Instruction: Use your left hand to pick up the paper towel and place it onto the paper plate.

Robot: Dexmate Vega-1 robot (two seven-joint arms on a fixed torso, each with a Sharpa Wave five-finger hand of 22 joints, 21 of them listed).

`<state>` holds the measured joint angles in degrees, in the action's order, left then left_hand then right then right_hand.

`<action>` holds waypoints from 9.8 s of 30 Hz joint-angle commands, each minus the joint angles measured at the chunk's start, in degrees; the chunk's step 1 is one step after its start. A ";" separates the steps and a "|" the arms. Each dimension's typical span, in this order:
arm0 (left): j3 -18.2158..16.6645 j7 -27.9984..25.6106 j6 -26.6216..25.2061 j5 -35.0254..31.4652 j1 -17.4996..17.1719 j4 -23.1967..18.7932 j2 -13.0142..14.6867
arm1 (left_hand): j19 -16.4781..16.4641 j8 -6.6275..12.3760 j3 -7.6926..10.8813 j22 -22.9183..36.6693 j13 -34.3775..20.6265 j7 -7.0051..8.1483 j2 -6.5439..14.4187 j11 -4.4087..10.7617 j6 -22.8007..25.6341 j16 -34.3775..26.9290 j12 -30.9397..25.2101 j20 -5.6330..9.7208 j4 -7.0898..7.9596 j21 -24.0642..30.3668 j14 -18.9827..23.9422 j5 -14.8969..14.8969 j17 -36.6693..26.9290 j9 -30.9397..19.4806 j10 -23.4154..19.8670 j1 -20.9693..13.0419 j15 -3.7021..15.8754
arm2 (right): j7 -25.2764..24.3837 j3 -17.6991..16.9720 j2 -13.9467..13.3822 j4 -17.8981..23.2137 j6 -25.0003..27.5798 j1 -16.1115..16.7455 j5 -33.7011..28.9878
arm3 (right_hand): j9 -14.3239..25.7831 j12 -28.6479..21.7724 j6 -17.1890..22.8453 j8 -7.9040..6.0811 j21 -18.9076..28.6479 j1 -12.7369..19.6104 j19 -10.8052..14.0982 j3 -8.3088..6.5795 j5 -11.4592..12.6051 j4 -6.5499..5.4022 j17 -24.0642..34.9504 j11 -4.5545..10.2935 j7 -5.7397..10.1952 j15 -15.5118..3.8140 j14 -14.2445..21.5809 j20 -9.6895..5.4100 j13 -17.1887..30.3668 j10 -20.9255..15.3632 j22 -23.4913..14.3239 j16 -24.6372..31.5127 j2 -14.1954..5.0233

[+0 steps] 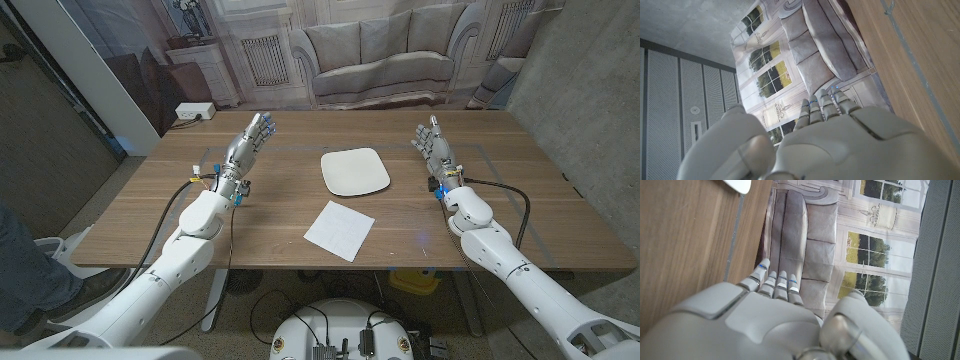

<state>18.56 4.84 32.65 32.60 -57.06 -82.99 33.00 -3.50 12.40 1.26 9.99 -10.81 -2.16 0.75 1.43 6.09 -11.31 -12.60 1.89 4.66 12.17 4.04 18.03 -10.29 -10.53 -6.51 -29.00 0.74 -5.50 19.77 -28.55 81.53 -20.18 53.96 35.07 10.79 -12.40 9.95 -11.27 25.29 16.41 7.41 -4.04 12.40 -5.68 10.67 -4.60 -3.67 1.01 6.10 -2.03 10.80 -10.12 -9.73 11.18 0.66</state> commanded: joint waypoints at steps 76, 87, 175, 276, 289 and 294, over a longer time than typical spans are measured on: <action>-4.42 -9.80 18.02 -23.63 -12.37 -5.42 -1.43 | -5.91 1.56 -0.75 0.31 -0.26 1.89 -0.63 1.88 7.80 -0.75 -0.83 1.04 -2.18 0.93 6.60 1.12 -0.27 -0.44 -6.47 -3.98 2.02 | -2.84 -0.94 0.95 2.16 -0.82 1.79 -0.31 | 0.17 -0.64 1.24 -0.32 -1.68 0.49 1.61 0.31 -0.09 0.44 0.11 0.22 -0.14 0.04 1.56 -1.46 0.17 -1.43 -0.37 0.26 -0.93; -6.14 -12.97 17.95 -30.03 -15.17 -7.77 -2.16 | -6.36 1.60 -0.85 0.32 -0.28 1.97 -0.71 2.19 8.48 -0.76 -0.86 1.04 -2.34 0.92 7.18 1.31 -0.29 -0.44 -7.11 -4.26 2.13 | -3.35 -1.14 0.97 2.80 -0.94 2.18 -0.38 | 0.18 -0.64 1.33 -0.32 -1.90 0.62 1.75 0.29 -0.11 0.54 0.10 0.30 -0.11 0.03 1.58 -1.45 0.18 -1.49 -0.38 0.21 -1.07; -0.82 -41.15 -14.39 -74.20 -22.70 -28.55 9.33 | -8.71 1.77 -0.53 0.34 -0.36 4.50 -0.02 4.94 13.64 -0.51 -0.54 1.30 -4.24 0.44 10.72 3.64 -0.33 -0.48 -11.25 -8.40 4.09 | -2.59 -2.06 -0.26 4.20 -0.76 3.29 0.43 | 0.20 -0.62 1.84 -0.26 -3.77 1.61 2.66 0.13 -0.55 1.41 0.09 0.45 0.12 -0.08 2.18 -1.23 0.19 -2.12 -0.47 0.04 -2.07; 17.81 -27.14 -43.45 -83.72 -14.57 -35.26 14.83 | -7.70 0.73 -0.85 0.55 -0.60 8.70 -0.83 6.31 15.99 0.17 0.56 -1.25 -6.68 -0.37 11.21 4.91 -0.45 -0.62 -12.02 -12.80 5.26 | -1.26 -1.82 0.26 2.56 0.15 3.31 2.57 | 0.22 -0.61 2.18 -0.19 -5.74 1.55 3.55 0.61 -0.76 1.85 0.11 0.36 0.30 0.04 2.37 -0.91 0.21 -2.74 -0.58 -0.11 -2.44; 19.04 -25.26 -44.28 -83.88 -14.02 -35.29 15.06 | -7.41 0.60 -1.01 0.56 -0.62 8.82 -1.03 6.42 16.07 0.20 0.61 -1.25 -6.83 -0.46 11.08 4.97 -0.47 -0.64 -12.02 -13.03 5.09 | -1.41 -1.60 0.32 2.40 0.67 2.72 2.41 | 0.22 -0.62 2.16 -0.17 -5.96 1.55 3.63 0.65 -0.77 1.89 0.10 0.36 0.30 0.08 2.47 -0.82 0.21 -2.82 -0.59 -0.09 -2.50; 19.54 -24.22 -44.70 -84.17 -13.89 -35.45 15.19 | -7.41 0.65 -1.04 0.56 -0.62 8.80 -1.09 6.47 16.30 0.17 0.58 -1.22 -6.91 -0.45 11.15 5.00 -0.47 -0.64 -12.13 -13.17 5.16 | -1.55 -1.72 0.10 2.89 0.83 2.92 2.44 | 0.22 -0.61 2.21 -0.18 -6.07 1.55 3.65 0.68 -0.77 1.92 0.10 0.40 0.34 0.13 2.46 -0.81 0.21 -2.84 -0.60 -0.11 -2.53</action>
<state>37.07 -21.27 -11.16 -51.22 -71.38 -118.28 48.00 -10.90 12.94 0.16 10.26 -11.34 6.47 -0.35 7.79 22.05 -11.31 -12.07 0.71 -1.82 12.00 15.19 22.69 -10.52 -11.07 -18.56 -41.54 2.48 -6.74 18.05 -28.26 83.93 -19.81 56.90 37.65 10.78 -12.84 11.68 -11.27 19.27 17.75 10.59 -3.52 11.52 -4.00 10.68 -4.40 -3.37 1.01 8.13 -2.13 10.79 -12.36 -9.98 11.18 -1.61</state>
